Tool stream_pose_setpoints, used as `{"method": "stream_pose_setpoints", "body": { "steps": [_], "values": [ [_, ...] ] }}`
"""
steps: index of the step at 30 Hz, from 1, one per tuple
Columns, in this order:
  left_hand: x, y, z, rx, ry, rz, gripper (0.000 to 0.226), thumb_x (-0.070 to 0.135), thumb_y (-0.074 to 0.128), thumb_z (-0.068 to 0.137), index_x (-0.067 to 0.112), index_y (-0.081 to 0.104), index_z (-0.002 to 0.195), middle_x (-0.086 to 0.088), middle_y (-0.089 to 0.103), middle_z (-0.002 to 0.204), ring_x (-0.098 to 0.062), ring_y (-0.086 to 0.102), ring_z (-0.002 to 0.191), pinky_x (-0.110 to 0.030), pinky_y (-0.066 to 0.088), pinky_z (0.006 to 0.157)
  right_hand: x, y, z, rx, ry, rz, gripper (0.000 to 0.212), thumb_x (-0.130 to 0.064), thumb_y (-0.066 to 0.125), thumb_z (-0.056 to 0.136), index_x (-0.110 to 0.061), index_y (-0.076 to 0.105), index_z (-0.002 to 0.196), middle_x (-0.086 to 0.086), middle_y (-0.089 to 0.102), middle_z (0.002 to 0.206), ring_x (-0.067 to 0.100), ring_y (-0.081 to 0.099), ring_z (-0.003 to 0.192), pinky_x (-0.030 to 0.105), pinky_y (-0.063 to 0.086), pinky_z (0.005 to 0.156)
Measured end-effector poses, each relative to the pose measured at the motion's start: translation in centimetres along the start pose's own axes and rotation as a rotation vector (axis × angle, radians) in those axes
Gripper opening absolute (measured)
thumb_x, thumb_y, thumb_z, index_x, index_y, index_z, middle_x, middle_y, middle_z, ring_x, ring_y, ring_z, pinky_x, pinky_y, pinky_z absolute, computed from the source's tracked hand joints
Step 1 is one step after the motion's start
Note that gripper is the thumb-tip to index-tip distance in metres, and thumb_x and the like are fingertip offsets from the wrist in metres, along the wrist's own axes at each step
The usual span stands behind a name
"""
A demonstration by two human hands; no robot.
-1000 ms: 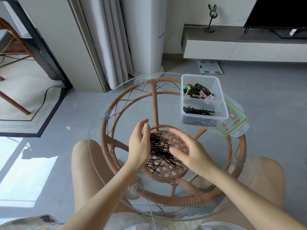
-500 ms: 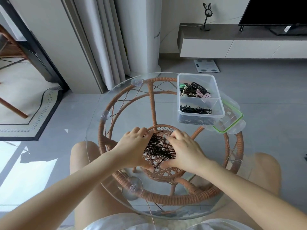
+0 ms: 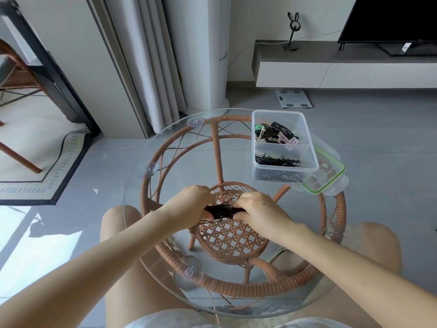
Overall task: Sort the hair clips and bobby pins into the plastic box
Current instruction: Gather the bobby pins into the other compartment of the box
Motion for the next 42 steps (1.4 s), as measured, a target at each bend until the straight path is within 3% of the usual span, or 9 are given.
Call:
{"method": "stream_pose_setpoints", "body": {
  "steps": [8,15,21,24,30,33,35,38,42],
  "values": [
    [-0.7,-0.4,0.0,0.012,-0.043,-0.014,0.034,0.034,0.059,0.086,0.014,0.064,0.113,-0.004,0.063,0.11,-0.021,0.058,0.099,-0.029,0.046,0.084,1.1,-3.8,-0.7,0.054,-0.027,-0.018,0.02,-0.02,0.058,0.086,-0.003,0.068,0.082,0.008,0.061,0.079,0.022,0.055,0.077,0.037,0.046,0.073],
    [-1.7,-0.5,0.2,0.043,-0.059,-0.042,0.031,0.036,0.06,0.085,0.015,0.067,0.106,-0.003,0.067,0.102,-0.015,0.053,0.079,-0.024,0.045,0.073,1.2,-10.1,-1.1,0.19,-0.032,0.011,0.013,-0.018,0.062,0.084,-0.008,0.071,0.085,0.001,0.062,0.076,0.013,0.055,0.073,0.015,0.039,0.066],
    [-1.7,0.2,0.7,-0.036,-0.063,-0.009,0.03,0.027,0.05,0.093,0.012,0.061,0.116,-0.006,0.061,0.111,-0.024,0.058,0.097,-0.033,0.048,0.083,5.2,-15.7,0.3,0.36,0.035,-0.079,0.015,-0.016,0.065,0.082,-0.004,0.07,0.09,0.005,0.064,0.082,0.017,0.052,0.074,0.025,0.033,0.069],
    [-1.9,0.2,0.7,-0.02,-0.057,0.003,0.028,0.028,0.048,0.094,0.009,0.064,0.107,-0.008,0.064,0.102,-0.023,0.057,0.086,-0.033,0.047,0.077,7.2,-15.9,1.9,0.323,0.071,-0.147,0.016,-0.016,0.063,0.084,-0.004,0.07,0.093,0.009,0.065,0.088,0.02,0.053,0.078,0.026,0.033,0.07],
    [-2.3,-1.2,0.3,0.06,-0.066,-0.041,0.027,0.028,0.05,0.092,0.008,0.067,0.1,-0.009,0.067,0.094,-0.025,0.06,0.086,-0.034,0.048,0.075,9.2,-10.8,4.1,0.011,0.119,-0.222,0.028,-0.028,0.063,0.081,-0.001,0.068,0.084,0.012,0.066,0.09,0.021,0.057,0.084,0.041,0.047,0.081],
    [-2.4,-2.9,0.2,0.105,-0.064,-0.058,0.027,0.029,0.052,0.091,0.006,0.067,0.09,-0.011,0.065,0.081,-0.024,0.053,0.069,-0.03,0.04,0.061,9.8,-10.7,3.9,0.028,0.142,-0.171,0.033,-0.031,0.064,0.08,0.001,0.066,0.089,0.015,0.065,0.091,0.026,0.059,0.083,0.045,0.049,0.08],
    [-2.3,-4.4,0.2,0.144,-0.068,-0.063,0.027,0.028,0.054,0.09,0.005,0.067,0.087,-0.013,0.067,0.081,-0.021,0.048,0.064,-0.027,0.034,0.054,10.0,-11.4,3.6,0.067,0.155,-0.116,0.026,-0.03,0.066,0.08,-0.007,0.071,0.092,0.002,0.068,0.091,0.02,0.06,0.082,0.036,0.049,0.077],
    [-1.5,-6.9,0.7,0.193,-0.066,-0.093,0.027,0.03,0.056,0.089,0.006,0.069,0.089,-0.014,0.07,0.082,-0.027,0.057,0.066,-0.033,0.044,0.059,10.2,-12.2,3.1,0.14,0.15,-0.081,0.016,-0.03,0.066,0.081,-0.02,0.074,0.09,-0.007,0.068,0.09,0.012,0.06,0.08,0.028,0.046,0.073],
    [1.5,-10.7,2.6,0.254,-0.002,-0.076,0.028,0.027,0.057,0.088,0.002,0.066,0.079,-0.015,0.068,0.073,-0.026,0.056,0.06,-0.034,0.047,0.062,10.9,-11.9,3.0,0.163,0.127,-0.042,0.014,-0.025,0.062,0.084,-0.019,0.074,0.088,-0.006,0.069,0.089,0.012,0.061,0.083,0.026,0.044,0.075]
  ]
}}
Point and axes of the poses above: each hand's wrist, its own z-axis towards the middle knuckle, its own y-axis out of the palm, x = y × z, the point moved 10 cm from there along z, towards the middle knuckle
